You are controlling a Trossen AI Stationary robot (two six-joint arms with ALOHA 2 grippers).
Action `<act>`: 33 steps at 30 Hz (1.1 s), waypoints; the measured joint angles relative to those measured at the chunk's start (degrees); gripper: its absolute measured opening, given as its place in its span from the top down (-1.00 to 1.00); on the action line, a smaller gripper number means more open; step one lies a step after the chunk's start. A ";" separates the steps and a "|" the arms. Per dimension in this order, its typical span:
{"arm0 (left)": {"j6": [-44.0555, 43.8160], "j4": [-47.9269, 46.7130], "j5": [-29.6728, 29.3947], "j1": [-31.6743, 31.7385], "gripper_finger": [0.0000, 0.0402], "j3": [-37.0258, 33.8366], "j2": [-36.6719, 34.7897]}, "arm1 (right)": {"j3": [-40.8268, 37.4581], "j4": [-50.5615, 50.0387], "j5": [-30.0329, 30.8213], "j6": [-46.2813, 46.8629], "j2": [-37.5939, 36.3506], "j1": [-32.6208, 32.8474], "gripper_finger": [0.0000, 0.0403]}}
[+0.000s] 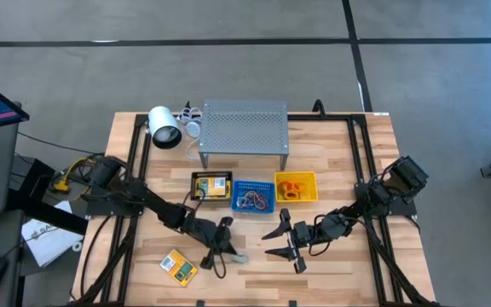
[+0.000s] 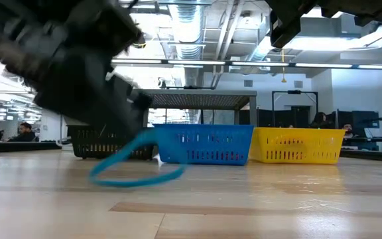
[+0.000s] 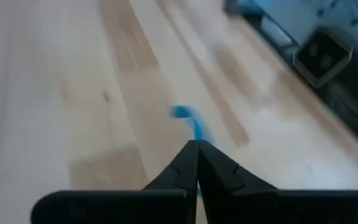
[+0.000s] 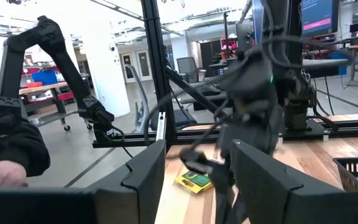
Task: Pick & Place Office Desk Supplies
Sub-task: Put the blue rubber band into the blue bin
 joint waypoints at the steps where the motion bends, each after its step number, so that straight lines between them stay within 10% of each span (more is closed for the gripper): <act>1: 0.17 -0.10 -0.13 0.02 1.00 0.06 -0.98 | 0.00 0.00 0.00 0.00 0.00 0.00 0.12; 33: 12.00 -8.80 -21.25 0.86 1.00 0.15 -19.35 | 6.46 -17.84 0.40 16.27 0.00 -5.66 0.12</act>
